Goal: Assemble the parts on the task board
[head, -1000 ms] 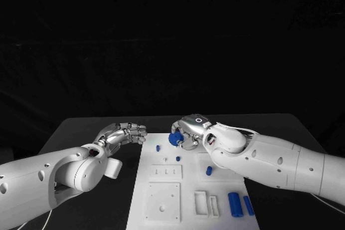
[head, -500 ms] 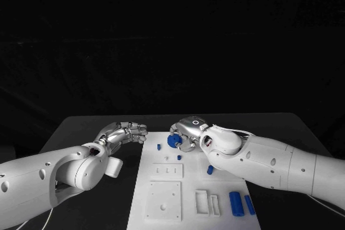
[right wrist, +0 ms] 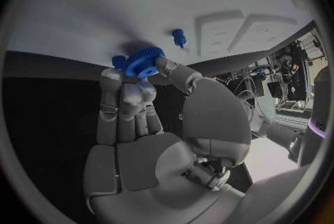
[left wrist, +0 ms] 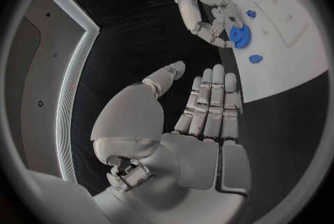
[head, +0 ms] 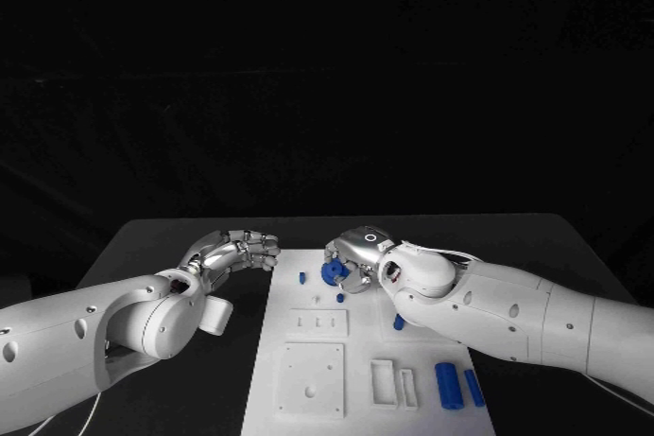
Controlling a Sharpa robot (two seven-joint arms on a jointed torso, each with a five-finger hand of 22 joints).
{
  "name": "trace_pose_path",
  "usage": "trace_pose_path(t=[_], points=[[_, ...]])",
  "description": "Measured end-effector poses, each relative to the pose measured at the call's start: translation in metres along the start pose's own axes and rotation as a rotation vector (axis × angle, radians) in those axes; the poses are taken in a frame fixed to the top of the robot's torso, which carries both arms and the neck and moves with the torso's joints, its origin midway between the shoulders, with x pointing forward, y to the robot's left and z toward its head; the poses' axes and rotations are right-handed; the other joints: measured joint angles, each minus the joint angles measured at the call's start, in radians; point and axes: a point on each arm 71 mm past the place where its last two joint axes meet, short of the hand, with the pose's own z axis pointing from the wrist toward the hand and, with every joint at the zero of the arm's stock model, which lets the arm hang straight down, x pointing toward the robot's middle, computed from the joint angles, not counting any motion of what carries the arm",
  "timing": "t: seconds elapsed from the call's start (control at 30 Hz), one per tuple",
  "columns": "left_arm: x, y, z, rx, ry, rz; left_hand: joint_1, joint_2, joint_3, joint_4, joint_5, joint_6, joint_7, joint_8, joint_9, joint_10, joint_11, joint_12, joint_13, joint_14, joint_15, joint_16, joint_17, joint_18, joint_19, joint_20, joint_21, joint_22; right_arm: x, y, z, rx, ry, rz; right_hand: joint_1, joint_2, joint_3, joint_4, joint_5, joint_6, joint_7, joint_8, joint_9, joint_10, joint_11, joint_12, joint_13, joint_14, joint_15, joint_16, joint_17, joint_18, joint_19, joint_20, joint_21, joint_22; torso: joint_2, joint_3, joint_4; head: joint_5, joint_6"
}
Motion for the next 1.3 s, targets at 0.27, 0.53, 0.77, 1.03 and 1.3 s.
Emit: trace_pose_path(t=[0.27,0.53,0.77,1.03,1.3], points=[[0.0,0.0,0.0,-0.001,0.0,0.0,0.0,0.0,0.0,0.0,0.0,0.0,0.0,0.0,0.0,0.0,0.0,0.0,0.0,0.0,0.0,0.0,0.0,0.0,0.0,0.0,0.0,0.0,0.002,-0.003,0.001,0.013,0.007,-0.005,-0.005,-0.005,-0.02,0.0,0.012,0.002,-0.002,-0.002,0.015,-0.002,-0.002,-0.004,0.0,0.0,0.0,-0.006,0.001,0.0,0.0,0.0,0.0,0.0,0.0,0.0,-0.0005,-0.001,0.0],[0.0,0.0,0.0,-0.002,0.0,0.001,0.0,0.0,0.0,0.0,0.0,0.0,0.0,0.0,0.0,0.0,0.0,0.0,0.0,0.0,0.0,0.0,0.0,0.0,0.0,0.0,0.0,0.0,0.004,-0.003,0.002,0.016,0.011,-0.002,-0.008,-0.021,-0.042,0.001,0.015,0.004,-0.004,-0.049,0.008,-0.013,0.01,-0.008,-0.001,0.002,0.013,-0.012,0.005,0.0,0.0,0.0,0.0,0.0,0.0,0.0,-0.0008,-0.003,0.0],[0.0,0.0,0.0,-0.003,0.0,0.001,0.0,0.0,0.0,0.0,0.0,0.0,0.0,0.0,0.0,0.0,0.0,0.0,0.0,0.0,0.0,0.0,-0.001,0.0,0.0,0.0,0.0,0.001,0.005,-0.003,0.001,0.018,0.014,0.009,-0.02,-0.032,-0.084,0.002,0.02,-0.041,0.041,-0.078,-0.007,-0.024,0.038,-0.008,-0.001,0.004,0.031,-0.016,0.01,-0.001,-0.007,0.0,0.0,0.0,0.0,-0.0001,-0.001,-0.003,0.0],[-0.001,0.0,0.0,-0.003,-0.003,0.001,0.0,0.0,0.0,0.0,0.0,-0.004,0.004,0.0,0.0,0.0,0.0,0.0,0.0,0.0,0.0,0.0,-0.001,0.0,0.0,0.0,0.0,0.001,0.002,-0.01,-0.008,0.029,-0.008,0.089,-0.098,-0.047,-0.173,0.042,-0.035,-0.058,0.058,-0.088,-0.009,-0.025,0.047,-0.008,-0.001,0.004,0.04,-0.016,0.019,-0.005,-0.009,0.002,0.0,0.0,0.0,-0.0002,0.0,-0.001,0.002],[-0.002,0.0,0.0,-0.004,-0.004,0.002,0.0,0.0,0.0,0.0,0.0,-0.004,0.004,0.0,0.0,0.0,0.0,0.0,0.0,0.0,0.0,0.0,-0.001,0.0,0.0,0.0,0.0,0.001,-0.021,-0.026,-0.02,0.047,-0.096,0.211,-0.106,-0.048,-0.203,0.051,-0.007,-0.058,0.058,-0.088,-0.008,-0.025,0.047,-0.008,-0.001,0.004,0.04,-0.016,0.025,-0.005,-0.009,0.002,0.0,0.0,-0.001,0.0002,-0.0016,0.002,0.008]])
